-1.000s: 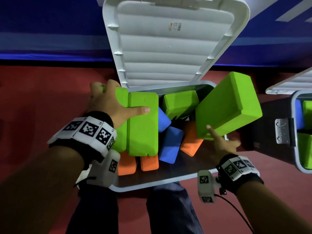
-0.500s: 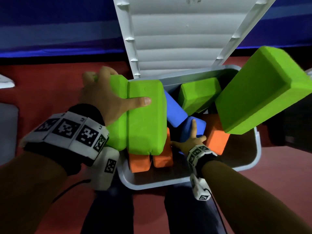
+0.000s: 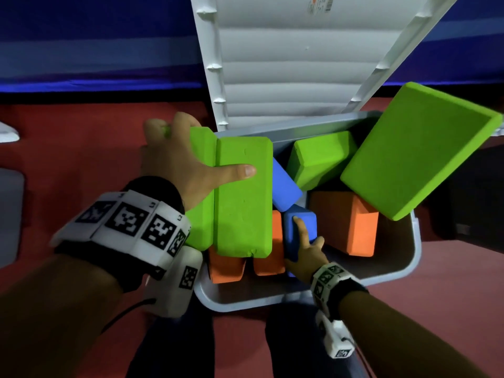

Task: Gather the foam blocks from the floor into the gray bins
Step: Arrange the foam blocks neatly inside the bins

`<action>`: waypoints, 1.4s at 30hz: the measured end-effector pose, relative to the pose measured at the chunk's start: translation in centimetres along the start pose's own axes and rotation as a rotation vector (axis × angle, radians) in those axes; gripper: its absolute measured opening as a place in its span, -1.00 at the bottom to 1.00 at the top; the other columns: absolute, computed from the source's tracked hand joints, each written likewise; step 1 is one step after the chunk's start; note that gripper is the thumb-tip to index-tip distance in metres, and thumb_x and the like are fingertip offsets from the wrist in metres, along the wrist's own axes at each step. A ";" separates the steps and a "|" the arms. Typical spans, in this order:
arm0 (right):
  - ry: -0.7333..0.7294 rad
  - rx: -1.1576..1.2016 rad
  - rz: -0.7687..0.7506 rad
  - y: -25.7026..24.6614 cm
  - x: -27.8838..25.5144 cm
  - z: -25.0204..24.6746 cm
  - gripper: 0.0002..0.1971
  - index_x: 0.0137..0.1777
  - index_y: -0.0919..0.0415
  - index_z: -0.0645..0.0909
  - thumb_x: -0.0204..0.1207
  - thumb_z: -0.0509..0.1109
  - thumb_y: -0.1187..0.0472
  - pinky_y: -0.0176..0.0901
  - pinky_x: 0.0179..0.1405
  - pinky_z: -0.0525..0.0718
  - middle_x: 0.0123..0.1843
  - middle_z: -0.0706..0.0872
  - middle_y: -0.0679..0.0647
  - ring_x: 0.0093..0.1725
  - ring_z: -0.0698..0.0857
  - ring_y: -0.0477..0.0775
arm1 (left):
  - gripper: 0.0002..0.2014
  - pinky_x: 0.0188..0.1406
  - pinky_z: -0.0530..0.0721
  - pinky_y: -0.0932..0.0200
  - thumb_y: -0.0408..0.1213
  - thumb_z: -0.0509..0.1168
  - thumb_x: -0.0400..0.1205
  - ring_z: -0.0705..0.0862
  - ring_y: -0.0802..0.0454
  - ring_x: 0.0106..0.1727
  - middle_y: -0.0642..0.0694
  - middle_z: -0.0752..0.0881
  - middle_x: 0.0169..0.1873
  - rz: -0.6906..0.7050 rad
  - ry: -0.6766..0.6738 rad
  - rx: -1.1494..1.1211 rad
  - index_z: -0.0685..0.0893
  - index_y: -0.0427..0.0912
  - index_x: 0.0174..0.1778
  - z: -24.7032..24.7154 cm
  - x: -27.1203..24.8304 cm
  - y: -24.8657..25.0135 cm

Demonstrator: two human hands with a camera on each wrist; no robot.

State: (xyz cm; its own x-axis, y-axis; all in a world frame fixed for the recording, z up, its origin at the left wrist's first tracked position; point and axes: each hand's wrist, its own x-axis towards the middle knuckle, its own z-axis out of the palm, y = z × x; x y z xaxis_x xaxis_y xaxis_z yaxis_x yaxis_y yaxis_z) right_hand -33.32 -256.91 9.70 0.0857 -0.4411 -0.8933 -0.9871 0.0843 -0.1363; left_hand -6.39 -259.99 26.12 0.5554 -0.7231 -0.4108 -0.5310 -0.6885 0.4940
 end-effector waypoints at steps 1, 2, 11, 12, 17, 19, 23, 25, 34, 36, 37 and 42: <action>-0.048 -0.034 0.006 0.2 0.5 -0.4 0.03 0.35 -0.50 -0.48 0.49 0.43 0.05 -0.01 0.22 0.57 0.45 0.06 0.41 -0.04 0.68 0.32 | -0.02 0.34 0.45 0.07 0.44 0.41 -0.12 0.45 -0.08 0.29 -0.13 0.32 0.27 -0.003 -0.003 -0.002 0.44 0.03 0.20 0.1 0.1 0.0; -0.096 -0.061 0.008 0.4 0.9 -0.9 0.03 0.34 -0.55 -0.50 0.49 0.42 0.00 0.04 0.27 0.54 0.45 0.12 0.40 0.04 0.66 0.35 | -0.04 0.35 0.46 0.04 0.43 0.44 -0.09 0.45 -0.11 0.30 -0.13 0.32 0.27 -0.009 -0.008 0.005 0.44 0.04 0.20 0.2 0.1 0.1; 0.663 0.341 0.421 5.1 -0.8 -6.9 -0.20 0.45 0.36 0.26 0.34 0.56 0.03 0.15 0.32 0.36 0.40 0.37 0.39 0.39 0.40 0.42 | 0.02 0.34 0.44 0.05 0.46 0.35 -0.14 0.46 -0.09 0.29 -0.16 0.33 0.28 -0.005 -0.010 0.005 0.44 0.01 0.23 0.1 0.3 0.3; 0.575 0.415 0.531 5.5 -0.3 -7.2 -0.07 0.55 0.34 0.13 0.33 0.57 -0.02 0.16 0.37 0.35 0.46 0.34 0.38 0.44 0.39 0.40 | 0.03 0.35 0.44 0.06 0.46 0.34 -0.15 0.46 -0.07 0.29 -0.15 0.32 0.28 -0.004 -0.006 0.001 0.43 0.02 0.23 0.0 0.3 0.3; 0.358 0.520 0.324 4.9 3.1 -7.7 0.05 0.67 0.21 -0.09 0.38 0.56 0.02 0.04 0.35 0.46 0.48 0.46 0.38 0.42 0.50 0.35 | 0.10 0.33 0.49 -0.03 0.60 0.37 -0.24 0.49 -0.13 0.26 -0.05 0.29 0.21 -0.002 -0.009 0.029 0.39 0.08 0.18 0.2 0.6 -0.3; 0.306 0.474 0.240 4.0 3.4 -7.6 0.06 0.67 0.08 -0.12 0.37 0.58 0.08 0.05 0.33 0.46 0.47 0.44 0.40 0.41 0.49 0.39 | 0.10 0.34 0.49 -0.05 0.58 0.39 -0.24 0.49 -0.16 0.27 -0.10 0.32 0.26 -0.003 0.000 0.044 0.40 0.07 0.18 0.2 0.7 -0.3; 0.261 0.380 0.189 3.7 2.6 -7.6 0.10 0.66 -0.02 -0.15 0.33 0.60 0.19 0.00 0.09 0.57 0.36 0.52 0.44 0.29 0.58 0.40 | 0.04 0.30 0.44 0.04 0.48 0.30 -0.16 0.47 -0.11 0.29 -0.14 0.33 0.30 -0.009 -0.006 0.054 0.41 0.04 0.23 0.0 0.4 0.2; 0.253 0.287 0.163 3.9 2.0 -7.5 0.13 0.64 -0.08 -0.12 0.25 0.62 0.17 0.04 0.12 0.62 0.30 0.56 0.44 0.23 0.62 0.40 | 0.04 0.31 0.43 0.04 0.47 0.32 -0.15 0.47 -0.11 0.30 -0.15 0.33 0.31 -0.008 -0.011 0.053 0.42 0.03 0.25 0.0 0.4 0.4; 0.079 0.256 0.253 4.9 2.6 -7.5 -0.05 0.67 0.13 -0.01 0.42 0.50 -0.03 0.10 0.43 0.42 0.54 0.37 0.34 0.47 0.44 0.34 | 0.07 0.32 0.41 0.08 0.58 0.31 -0.22 0.44 -0.04 0.30 -0.19 0.35 0.29 -0.001 0.006 0.042 0.43 0.06 0.18 0.3 0.7 -0.1; 0.100 0.146 0.270 5.5 0.8 -10.1 -0.53 0.37 0.29 0.54 0.59 0.27 -0.02 -0.05 0.19 0.51 0.36 0.58 0.37 0.34 0.56 0.31 | 0.07 0.33 0.41 0.07 0.57 0.33 -0.21 0.43 -0.04 0.30 -0.20 0.34 0.29 0.002 0.001 0.019 0.43 0.04 0.17 0.5 0.9 -0.1; 0.096 0.083 0.289 6.2 -0.6 -11.6 -0.66 0.07 0.29 0.68 0.61 0.21 0.03 -0.12 -0.08 0.54 0.16 0.70 0.36 0.17 0.66 0.30 | 0.07 0.35 0.40 0.07 0.57 0.40 -0.21 0.42 -0.03 0.31 -0.21 0.34 0.29 -0.001 -0.006 -0.001 0.43 0.02 0.16 0.5 0.9 -0.1; 0.216 0.035 0.345 9.9 -7.3 -21.5 -0.63 -0.38 0.28 0.54 0.61 0.28 0.08 -0.15 -0.27 0.44 -0.23 0.67 0.34 -0.26 0.65 0.24 | -0.07 0.37 0.40 0.06 0.42 0.42 -0.14 0.39 -0.05 0.31 -0.21 0.33 0.29 -0.036 -0.042 -0.038 0.43 0.03 0.11 0.8 0.5 0.9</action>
State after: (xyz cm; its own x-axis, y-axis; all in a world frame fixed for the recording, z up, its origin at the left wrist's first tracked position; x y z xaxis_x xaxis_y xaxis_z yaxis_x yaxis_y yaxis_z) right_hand -46.60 -272.13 24.06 -0.2833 -0.5591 -0.7792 -0.9476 0.2884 0.1376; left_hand -7.08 -260.99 25.76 0.5454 -0.7005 -0.4603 -0.4861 -0.7117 0.5071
